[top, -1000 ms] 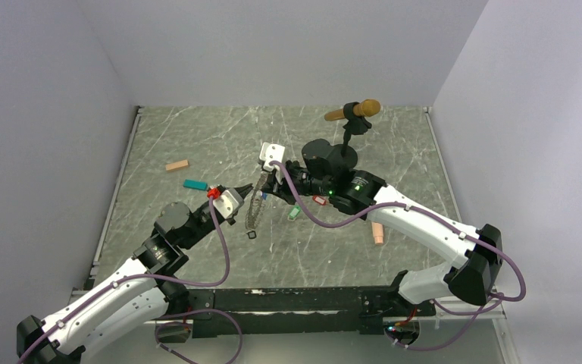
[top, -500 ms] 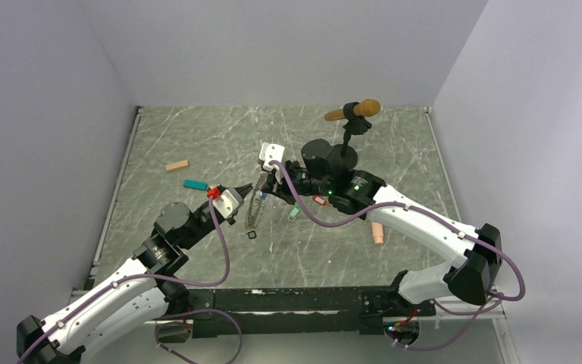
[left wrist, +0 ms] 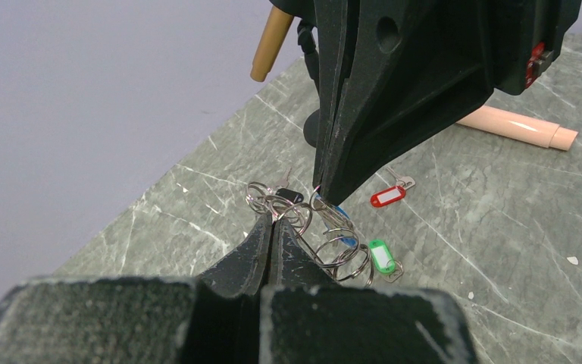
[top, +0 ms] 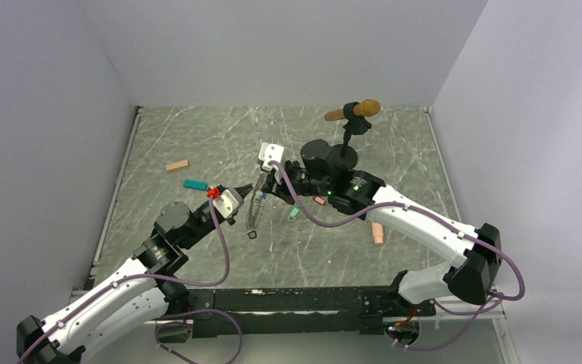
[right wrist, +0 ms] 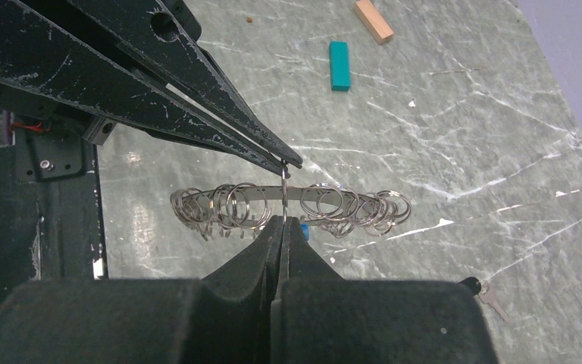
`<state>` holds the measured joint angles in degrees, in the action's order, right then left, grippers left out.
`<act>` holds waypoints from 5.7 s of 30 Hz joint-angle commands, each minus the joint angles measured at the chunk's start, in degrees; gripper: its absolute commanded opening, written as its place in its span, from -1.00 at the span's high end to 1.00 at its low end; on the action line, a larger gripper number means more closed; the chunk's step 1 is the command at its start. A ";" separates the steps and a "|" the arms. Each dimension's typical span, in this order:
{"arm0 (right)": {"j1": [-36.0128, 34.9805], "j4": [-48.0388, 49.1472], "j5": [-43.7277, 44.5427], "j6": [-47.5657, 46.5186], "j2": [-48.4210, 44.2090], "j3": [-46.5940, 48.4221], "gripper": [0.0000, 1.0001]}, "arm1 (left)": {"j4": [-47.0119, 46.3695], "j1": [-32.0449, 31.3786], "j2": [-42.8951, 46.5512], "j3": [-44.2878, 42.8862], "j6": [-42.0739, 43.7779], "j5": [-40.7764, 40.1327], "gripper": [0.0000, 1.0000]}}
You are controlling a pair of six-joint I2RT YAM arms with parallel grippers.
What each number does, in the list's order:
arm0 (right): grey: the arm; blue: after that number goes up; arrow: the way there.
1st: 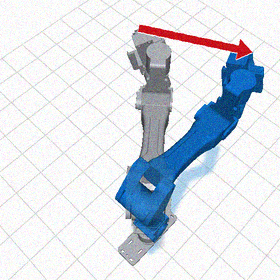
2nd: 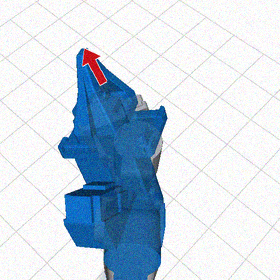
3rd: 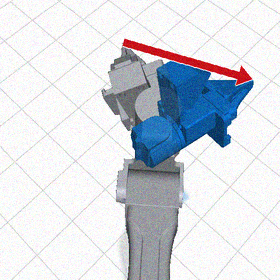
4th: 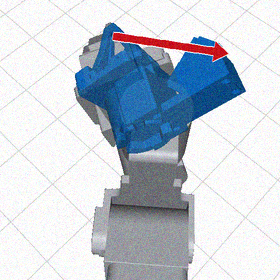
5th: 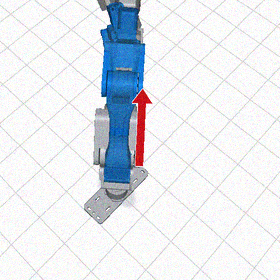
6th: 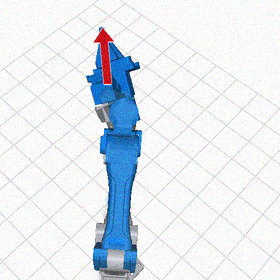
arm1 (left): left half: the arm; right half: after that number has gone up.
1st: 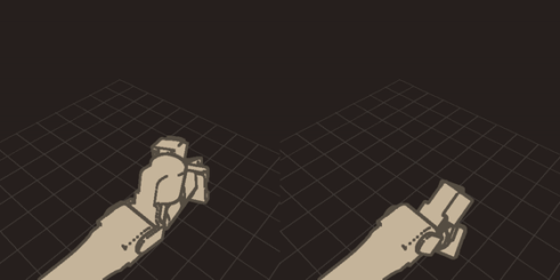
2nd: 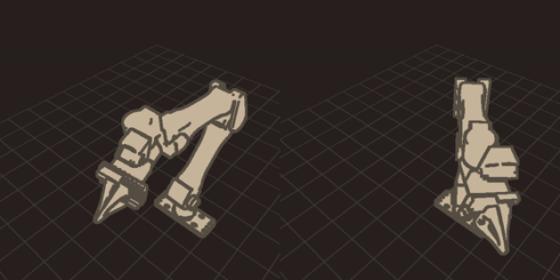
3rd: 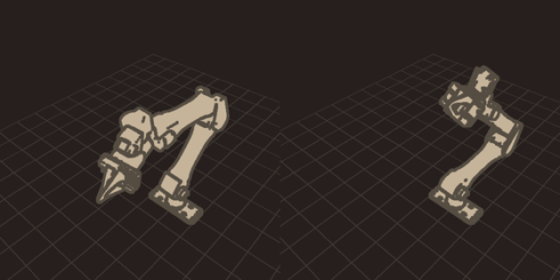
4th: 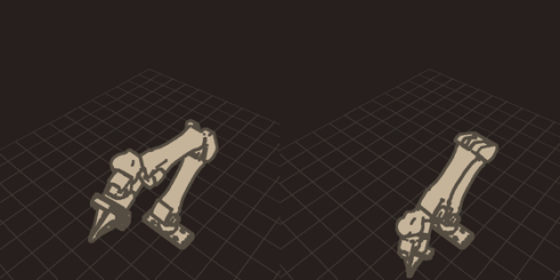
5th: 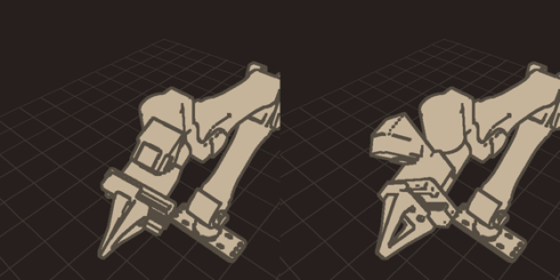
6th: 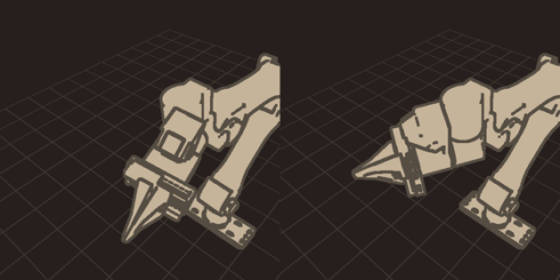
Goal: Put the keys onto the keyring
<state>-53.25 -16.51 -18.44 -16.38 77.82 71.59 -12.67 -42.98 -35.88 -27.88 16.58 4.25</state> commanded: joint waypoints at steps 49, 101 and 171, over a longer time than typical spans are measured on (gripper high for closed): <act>-1.74 1.41 -1.16 -6.51 0.41 -0.07 1.00 | 0.08 -0.34 -2.22 -4.61 -2.75 4.05 1.00; -6.37 -0.44 -0.89 -10.25 0.54 -3.65 1.00 | 2.68 0.55 -2.92 -6.84 -7.34 0.52 1.00; 5.94 -2.91 -11.20 -1.25 -2.31 -3.26 0.55 | 1.27 0.65 -3.60 -5.74 -6.81 2.25 1.00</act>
<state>-51.33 -17.91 -25.45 -21.78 77.25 67.75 -8.08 -42.41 -39.18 -31.86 10.22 5.74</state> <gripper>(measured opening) 0.208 0.007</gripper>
